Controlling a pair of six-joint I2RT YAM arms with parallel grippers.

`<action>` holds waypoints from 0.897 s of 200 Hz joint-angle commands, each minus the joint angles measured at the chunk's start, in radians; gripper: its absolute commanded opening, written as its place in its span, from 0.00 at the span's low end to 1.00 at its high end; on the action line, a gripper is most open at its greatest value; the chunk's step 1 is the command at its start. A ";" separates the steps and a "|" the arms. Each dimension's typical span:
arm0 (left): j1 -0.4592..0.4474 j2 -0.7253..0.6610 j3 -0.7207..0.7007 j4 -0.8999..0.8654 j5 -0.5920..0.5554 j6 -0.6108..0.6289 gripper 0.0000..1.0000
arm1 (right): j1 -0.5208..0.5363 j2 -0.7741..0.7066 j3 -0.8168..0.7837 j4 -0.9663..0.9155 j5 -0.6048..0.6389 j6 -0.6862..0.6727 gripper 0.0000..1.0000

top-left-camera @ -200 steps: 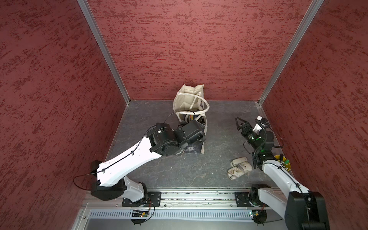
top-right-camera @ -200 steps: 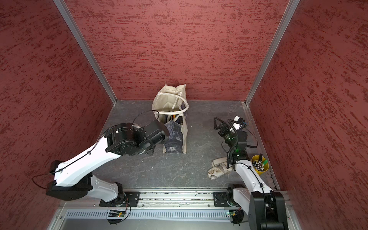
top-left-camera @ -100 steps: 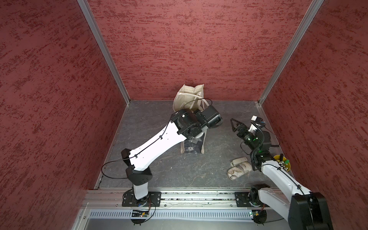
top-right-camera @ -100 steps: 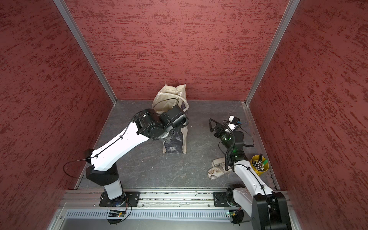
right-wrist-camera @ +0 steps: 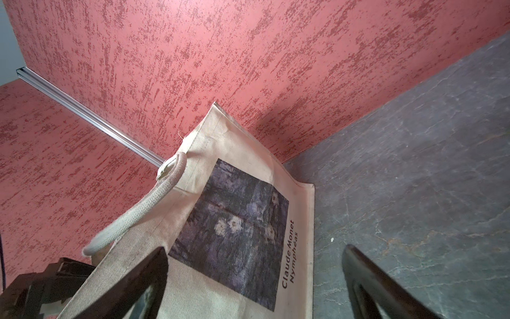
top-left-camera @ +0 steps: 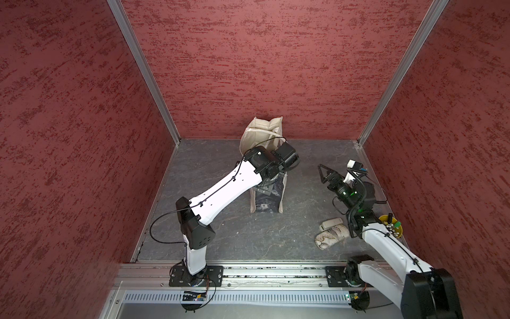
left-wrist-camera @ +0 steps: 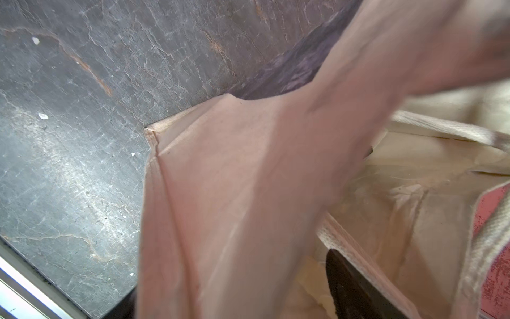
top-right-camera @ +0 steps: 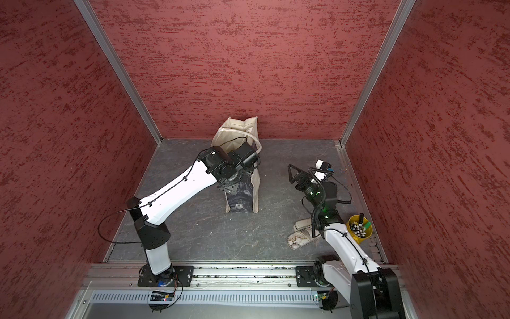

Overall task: Take out the books from the canvas bag
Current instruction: Adjust the canvas bag at the center of the board.

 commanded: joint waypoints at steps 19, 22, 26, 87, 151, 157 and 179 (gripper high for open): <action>0.025 0.024 -0.061 0.012 0.033 0.006 0.50 | 0.015 -0.010 0.032 0.021 0.023 -0.014 0.99; 0.029 0.019 -0.077 0.015 0.036 0.012 0.45 | 0.015 -0.010 0.032 0.020 0.023 -0.014 0.99; 0.036 0.010 -0.101 0.019 0.038 0.019 0.39 | 0.015 -0.011 0.032 0.019 0.024 -0.015 0.99; 0.190 -0.168 -0.336 0.165 -0.072 0.606 0.00 | 0.026 0.011 0.100 -0.072 -0.021 -0.066 0.99; 0.422 -0.341 -0.481 0.556 0.148 1.429 0.00 | 0.086 0.153 0.287 -0.203 -0.108 -0.071 0.98; 0.430 -0.346 -0.482 0.568 0.145 1.479 0.00 | 0.104 0.168 0.314 -0.228 -0.096 -0.067 0.97; 0.439 -0.358 -0.504 0.582 0.112 1.577 0.00 | 0.192 0.211 0.369 -0.245 -0.045 -0.009 0.97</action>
